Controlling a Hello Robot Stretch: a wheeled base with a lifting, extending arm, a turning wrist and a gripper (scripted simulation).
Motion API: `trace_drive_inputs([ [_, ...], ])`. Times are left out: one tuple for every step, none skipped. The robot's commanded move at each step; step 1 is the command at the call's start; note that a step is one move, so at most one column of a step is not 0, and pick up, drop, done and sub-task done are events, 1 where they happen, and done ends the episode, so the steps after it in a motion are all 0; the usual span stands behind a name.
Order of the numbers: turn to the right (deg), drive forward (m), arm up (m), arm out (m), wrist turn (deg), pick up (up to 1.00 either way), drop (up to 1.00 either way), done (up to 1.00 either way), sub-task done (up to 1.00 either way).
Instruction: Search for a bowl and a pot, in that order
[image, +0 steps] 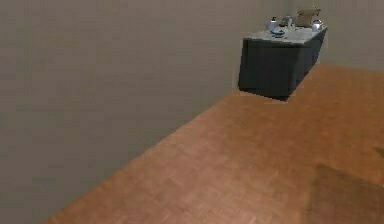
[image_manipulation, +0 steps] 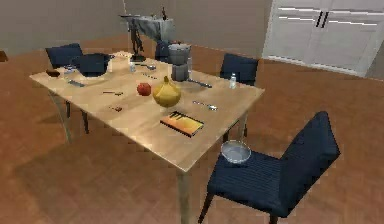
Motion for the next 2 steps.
trace_drive_inputs([
  [33.0, 0.0, 0.0, 0.0, 0.0, 0.0, 0.0, 0.0, 0.0],
  [0.0, 1.0, 0.0, 0.0, 0.0, 0.0, 0.0, 0.0, 0.0],
])
